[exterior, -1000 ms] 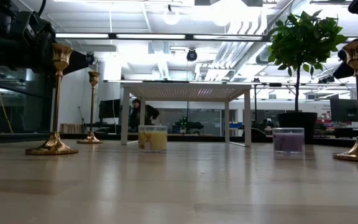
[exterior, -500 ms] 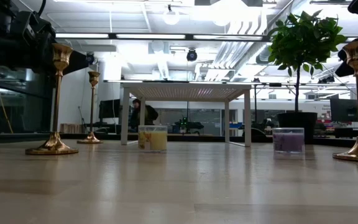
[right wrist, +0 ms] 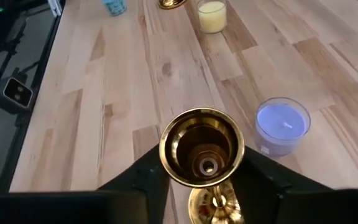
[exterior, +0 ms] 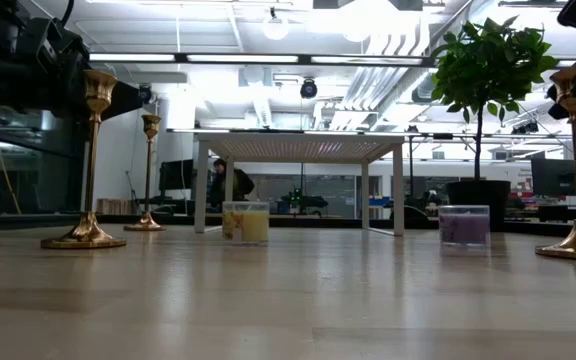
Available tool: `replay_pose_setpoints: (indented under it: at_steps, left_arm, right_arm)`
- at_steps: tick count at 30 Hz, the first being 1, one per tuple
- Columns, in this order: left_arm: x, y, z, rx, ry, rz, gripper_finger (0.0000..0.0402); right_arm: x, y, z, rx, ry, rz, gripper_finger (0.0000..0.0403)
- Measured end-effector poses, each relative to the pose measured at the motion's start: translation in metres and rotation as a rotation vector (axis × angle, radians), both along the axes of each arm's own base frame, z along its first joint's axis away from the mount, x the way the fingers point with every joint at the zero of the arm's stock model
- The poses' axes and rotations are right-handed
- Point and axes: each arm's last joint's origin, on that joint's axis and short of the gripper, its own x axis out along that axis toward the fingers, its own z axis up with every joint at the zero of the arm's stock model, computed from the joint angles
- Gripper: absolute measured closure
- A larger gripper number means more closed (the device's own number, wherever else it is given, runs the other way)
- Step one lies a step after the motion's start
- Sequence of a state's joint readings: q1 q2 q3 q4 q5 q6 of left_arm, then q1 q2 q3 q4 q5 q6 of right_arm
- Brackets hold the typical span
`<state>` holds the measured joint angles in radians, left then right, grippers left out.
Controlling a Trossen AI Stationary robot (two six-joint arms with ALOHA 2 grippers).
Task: Pick & Place candle stick holders
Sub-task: Put the bottom right gold candle holder on the shelf
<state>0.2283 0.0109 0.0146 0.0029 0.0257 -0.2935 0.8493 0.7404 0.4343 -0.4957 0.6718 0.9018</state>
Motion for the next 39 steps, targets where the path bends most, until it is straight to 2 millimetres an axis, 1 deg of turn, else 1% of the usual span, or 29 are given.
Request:
replay_pose_setpoints:
  at_steps: [3, 6, 9, 13, 15, 20, 25, 29, 35, 39]
  left_arm:
    - [0.000, 0.000, 0.000, 0.000, 0.000, 0.000, 0.0298]
    - [0.000, 0.000, 0.000, 0.000, -0.001, 0.000, 0.0298]
    - [0.000, 0.000, 0.000, 0.000, 0.000, 0.000, 0.0298]
    - [0.000, 0.000, 0.000, 0.000, 0.000, 0.000, 0.0298]
    - [0.000, 0.000, 0.000, 0.000, 0.000, 0.000, 0.0298]
    - [0.000, 0.000, 0.000, 0.000, 0.000, 0.000, 0.0298]
    - [0.000, 0.000, 0.000, 0.000, -0.001, 0.000, 0.0298]
    - [0.000, 0.000, 0.000, 0.000, 0.000, 0.000, 0.0298]
    - [0.000, 0.000, 0.000, 0.000, -0.001, 0.000, 0.0298]
    - [0.000, 0.000, 0.000, 0.000, -0.001, 0.000, 0.0298]
  right_arm:
    - [0.000, 0.000, 0.000, 0.031, -0.002, -0.018, 0.0288]
    - [0.000, 0.000, 0.000, 0.060, -0.003, -0.038, 0.0306]
    - [0.000, 0.000, 0.001, 0.078, -0.006, -0.048, 0.0307]
    - [0.001, 0.002, 0.002, 0.120, -0.019, -0.060, 0.0289]
    - [0.002, 0.003, 0.004, 0.153, -0.038, -0.073, 0.0287]
    - [0.005, 0.004, 0.011, 0.225, -0.098, -0.077, 0.0307]
    - [0.010, 0.002, 0.020, 0.273, -0.155, -0.076, 0.0305]
    - [0.018, -0.002, 0.034, 0.266, -0.190, -0.075, 0.0295]
    - [0.028, -0.011, 0.067, 0.205, -0.262, -0.066, 0.0304]
    - [0.033, -0.019, 0.085, 0.157, -0.304, -0.064, 0.0299]
